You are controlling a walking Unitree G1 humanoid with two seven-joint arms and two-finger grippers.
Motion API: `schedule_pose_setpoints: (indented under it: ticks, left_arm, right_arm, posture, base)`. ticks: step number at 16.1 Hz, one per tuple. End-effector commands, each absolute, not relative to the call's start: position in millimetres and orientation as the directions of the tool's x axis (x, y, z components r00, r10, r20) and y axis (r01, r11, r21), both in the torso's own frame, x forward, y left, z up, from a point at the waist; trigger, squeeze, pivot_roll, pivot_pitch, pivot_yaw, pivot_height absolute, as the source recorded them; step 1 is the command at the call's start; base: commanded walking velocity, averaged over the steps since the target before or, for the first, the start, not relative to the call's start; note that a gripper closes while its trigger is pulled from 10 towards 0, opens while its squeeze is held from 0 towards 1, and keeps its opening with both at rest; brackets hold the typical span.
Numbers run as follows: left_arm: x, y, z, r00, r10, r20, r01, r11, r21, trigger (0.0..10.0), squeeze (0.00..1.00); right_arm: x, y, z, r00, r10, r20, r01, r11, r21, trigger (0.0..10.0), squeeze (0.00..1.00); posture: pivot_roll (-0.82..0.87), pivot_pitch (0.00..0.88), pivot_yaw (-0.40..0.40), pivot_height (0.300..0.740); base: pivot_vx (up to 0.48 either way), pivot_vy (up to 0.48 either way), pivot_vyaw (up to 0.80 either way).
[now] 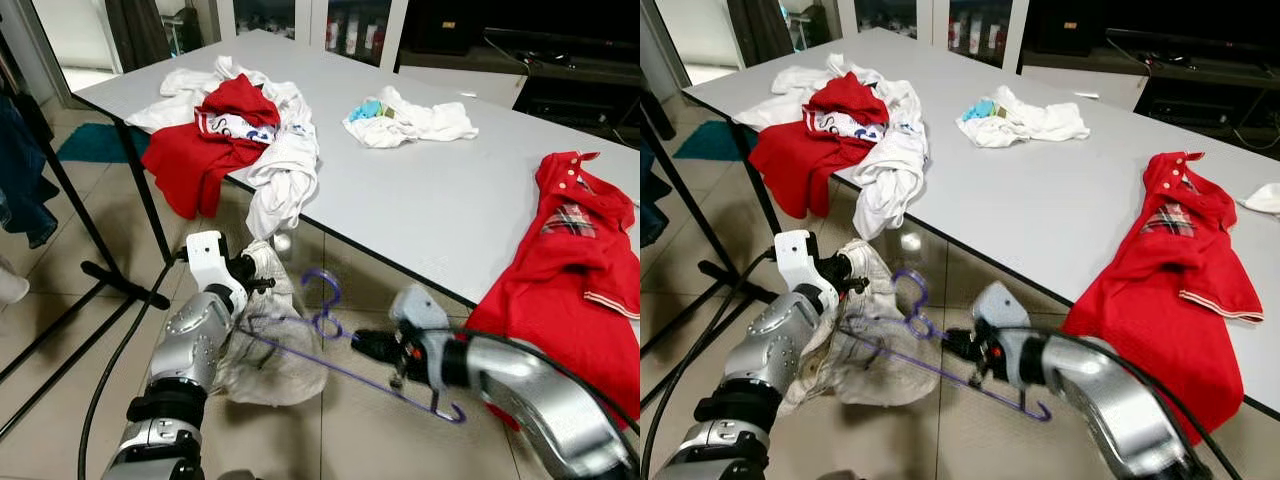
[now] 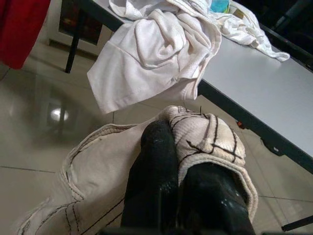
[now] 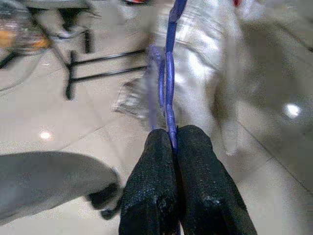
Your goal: Hang hanger
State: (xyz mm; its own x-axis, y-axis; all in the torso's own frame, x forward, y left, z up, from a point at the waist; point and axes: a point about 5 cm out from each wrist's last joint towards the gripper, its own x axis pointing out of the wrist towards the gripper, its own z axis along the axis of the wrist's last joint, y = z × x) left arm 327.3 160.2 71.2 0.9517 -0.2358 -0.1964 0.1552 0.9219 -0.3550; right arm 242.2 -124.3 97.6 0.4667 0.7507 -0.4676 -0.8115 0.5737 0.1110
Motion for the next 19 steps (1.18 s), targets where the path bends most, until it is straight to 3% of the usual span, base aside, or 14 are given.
schedule_pose_setpoints:
  ticks: [1, 2, 5, 19]
  left_arm:
    - [335.1, 157.4, 85.8, 0.961, -0.239, -0.136, 0.181, 0.924, -0.337, 10.0, 0.00]
    - [334.8, 157.6, 85.6, 0.962, -0.237, -0.136, 0.180, 0.924, -0.337, 10.0, 0.00]
    - [334.7, 158.4, 85.5, 0.962, -0.237, -0.136, 0.181, 0.925, -0.335, 10.0, 0.00]
    - [334.7, 158.6, 85.5, 0.962, -0.237, -0.136, 0.181, 0.925, -0.334, 10.0, 0.00]
  right_arm:
    - [254.7, -135.3, 92.7, 0.554, 0.659, -0.509, -0.739, 0.671, 0.064, 10.0, 0.27]
    - [263.1, -145.0, 88.1, 0.607, 0.586, -0.536, -0.682, 0.731, 0.027, 10.0, 0.28]
    - [269.2, -160.8, 85.6, 0.652, 0.499, -0.571, -0.627, 0.778, -0.037, 10.0, 0.28]
    - [269.7, -163.1, 84.8, 0.656, 0.486, -0.578, -0.621, 0.782, -0.048, 10.0, 0.28]
  posture:
    - [-0.01, 0.000, -0.016, 0.740]
    - [-0.01, 0.000, -0.015, 0.740]
    - [-0.02, 0.000, -0.014, 0.740]
    - [-0.02, 0.000, -0.013, 0.740]
  base:
    - [0.000, 0.000, 0.00]
    - [0.000, 0.000, 0.00]
    - [0.000, 0.000, 0.00]
    - [0.000, 0.000, 0.00]
